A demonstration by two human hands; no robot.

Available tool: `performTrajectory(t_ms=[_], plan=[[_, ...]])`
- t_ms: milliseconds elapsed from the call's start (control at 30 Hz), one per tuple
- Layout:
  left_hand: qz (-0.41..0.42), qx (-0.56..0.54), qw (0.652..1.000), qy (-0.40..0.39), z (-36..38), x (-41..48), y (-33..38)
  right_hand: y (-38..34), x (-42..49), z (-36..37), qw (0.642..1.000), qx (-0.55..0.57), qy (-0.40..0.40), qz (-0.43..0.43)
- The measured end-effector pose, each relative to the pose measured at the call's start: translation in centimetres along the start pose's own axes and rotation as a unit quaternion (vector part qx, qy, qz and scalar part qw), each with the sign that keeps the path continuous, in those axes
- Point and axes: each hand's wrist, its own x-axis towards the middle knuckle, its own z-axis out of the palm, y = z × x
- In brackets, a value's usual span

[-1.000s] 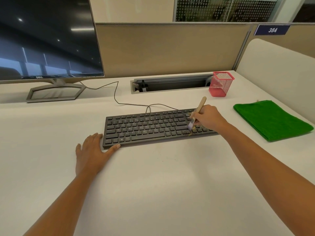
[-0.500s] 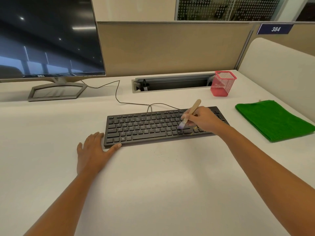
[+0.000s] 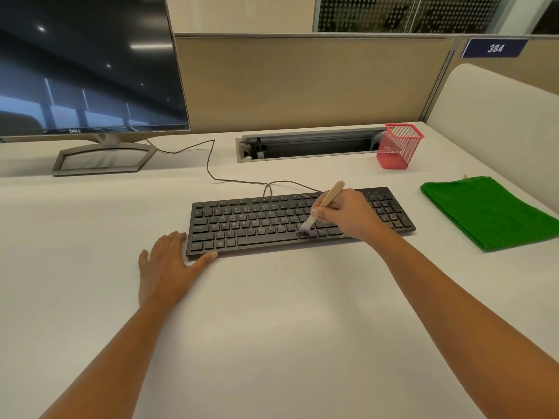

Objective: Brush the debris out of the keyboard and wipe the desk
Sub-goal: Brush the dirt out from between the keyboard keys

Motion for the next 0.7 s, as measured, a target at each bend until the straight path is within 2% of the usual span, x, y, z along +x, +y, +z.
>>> performTrajectory(t_ms=[133,267,333,533,700], plan=[[0.001,-0.001,1.0,0.0,0.0,0.0,0.1,1.0,0.0,-1.1,0.998,0.01,0.06,0.033],[0.0,0.0,1.0,0.0,0.0,0.0,0.1,1.8,-0.5,-1.7,0.997,-0.002,0.01,0.073],[0.0,0.002,1.0,0.0,0.0,0.0,0.1,1.9,-0.5,-2.2,0.996,0.016,0.011,0.09],[-0.001,0.003,1.0,-0.001,0.0,0.0,0.1,2.3,-0.7,-1.4,0.991,0.03,0.113,0.07],[0.0,0.008,1.0,-0.004,0.1,0.1,0.0,2.5,-1.5,-0.4,0.992,-0.038,0.084,0.084]])
